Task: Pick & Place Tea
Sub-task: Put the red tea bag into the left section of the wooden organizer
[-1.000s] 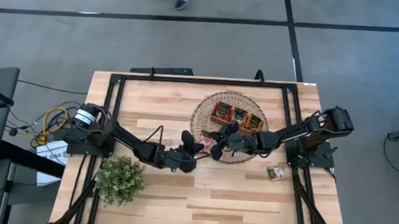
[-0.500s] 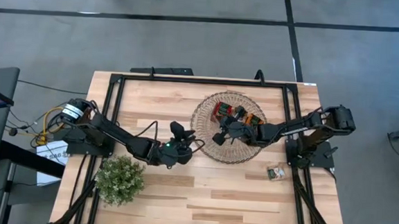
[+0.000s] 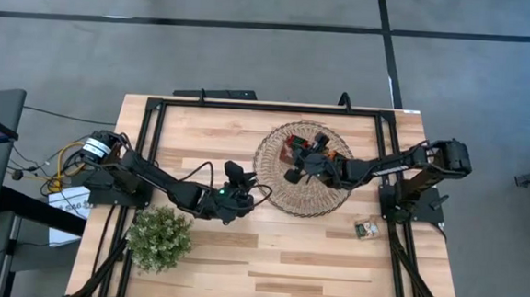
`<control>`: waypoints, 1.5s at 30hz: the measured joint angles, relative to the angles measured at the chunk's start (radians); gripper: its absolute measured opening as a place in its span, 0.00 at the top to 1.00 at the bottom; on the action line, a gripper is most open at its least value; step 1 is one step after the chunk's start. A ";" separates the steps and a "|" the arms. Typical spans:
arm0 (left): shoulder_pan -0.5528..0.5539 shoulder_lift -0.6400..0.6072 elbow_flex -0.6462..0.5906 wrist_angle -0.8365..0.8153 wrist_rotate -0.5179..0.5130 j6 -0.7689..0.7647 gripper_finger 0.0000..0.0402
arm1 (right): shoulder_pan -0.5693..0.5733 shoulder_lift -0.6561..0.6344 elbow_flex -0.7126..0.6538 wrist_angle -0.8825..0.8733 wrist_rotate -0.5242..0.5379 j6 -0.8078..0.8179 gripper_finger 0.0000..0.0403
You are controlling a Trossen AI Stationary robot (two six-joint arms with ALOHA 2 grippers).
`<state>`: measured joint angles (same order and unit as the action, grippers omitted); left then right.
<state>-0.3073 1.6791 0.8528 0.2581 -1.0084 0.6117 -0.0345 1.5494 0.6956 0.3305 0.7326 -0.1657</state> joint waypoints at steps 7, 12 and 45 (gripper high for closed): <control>0.000 0.000 0.000 0.000 0.000 0.000 0.70 | -0.002 0.000 0.000 0.000 0.015 -0.044 1.00; 0.000 0.001 0.000 0.000 0.000 0.000 0.70 | -0.024 0.000 0.000 -0.016 -0.102 0.000 1.00; 0.000 0.002 0.000 0.000 0.001 0.004 0.70 | -0.071 0.000 0.000 -0.027 -0.114 0.062 0.98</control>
<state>-0.3073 1.6806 0.8528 0.2584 -1.0077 0.6155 -0.1051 1.5497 0.6960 0.3038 0.6183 -0.1039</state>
